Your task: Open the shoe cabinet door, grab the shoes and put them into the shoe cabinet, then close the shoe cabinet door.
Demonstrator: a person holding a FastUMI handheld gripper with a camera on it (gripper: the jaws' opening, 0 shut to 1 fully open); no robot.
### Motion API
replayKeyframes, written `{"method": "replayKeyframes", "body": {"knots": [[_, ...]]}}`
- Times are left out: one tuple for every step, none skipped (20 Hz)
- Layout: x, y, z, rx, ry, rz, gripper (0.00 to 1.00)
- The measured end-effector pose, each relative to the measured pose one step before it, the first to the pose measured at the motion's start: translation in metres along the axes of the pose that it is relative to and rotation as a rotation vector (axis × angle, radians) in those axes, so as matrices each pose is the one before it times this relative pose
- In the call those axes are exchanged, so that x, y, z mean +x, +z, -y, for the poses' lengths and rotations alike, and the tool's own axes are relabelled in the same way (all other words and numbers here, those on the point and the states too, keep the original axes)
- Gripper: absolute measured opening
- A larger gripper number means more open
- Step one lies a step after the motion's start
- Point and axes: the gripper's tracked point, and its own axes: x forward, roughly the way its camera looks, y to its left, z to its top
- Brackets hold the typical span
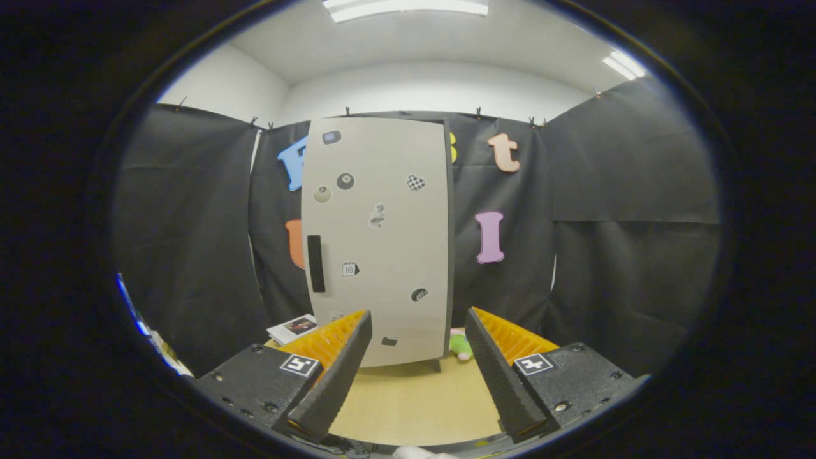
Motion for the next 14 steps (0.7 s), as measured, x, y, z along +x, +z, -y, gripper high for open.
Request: {"method": "replayKeyframes", "body": {"knots": [[0.00048, 0.00165, -0.00140, -0.00217, 0.00266, 0.00345, 0.96], [-0.00004, 0.00119, -0.00068, -0.00549, 0.00180, 0.00227, 0.96], [0.00004, 0.00083, -0.00102, -0.00566, 0.00141, 0.00459, 0.96], [0.00122, 0.00049, -0.00136, -0.00451, 0.00212, 0.00301, 0.97], [0.00121, -0.00068, -0.00162, -0.00318, 0.00399, 0.00034, 0.96], [0.00186, -0.00128, -0.00098, -0.00189, 0.00480, -0.00415, 0.97], [0.00080, -0.00142, -0.00144, -0.00033, 0.00382, -0.00445, 0.97], [0.00093, -0.00063, -0.00029, -0.00095, 0.00133, -0.00235, 0.97], [0.00133, -0.00139, 0.00097, -0.00096, -0.00137, -0.00367, 0.96], [0.00122, -0.00063, 0.00095, 0.00002, -0.00169, -0.00250, 0.97], [0.00110, -0.00129, 0.00049, 0.00150, -0.00143, -0.00277, 0.97], [0.00152, 0.00005, 0.00075, 0.00284, -0.00281, 0.00216, 0.97], [0.00192, -0.00031, 0.00145, 0.00234, -0.00396, -0.00078, 0.96], [0.00139, -0.00096, 0.00025, 0.00155, -0.00238, -0.00334, 0.96]]}}
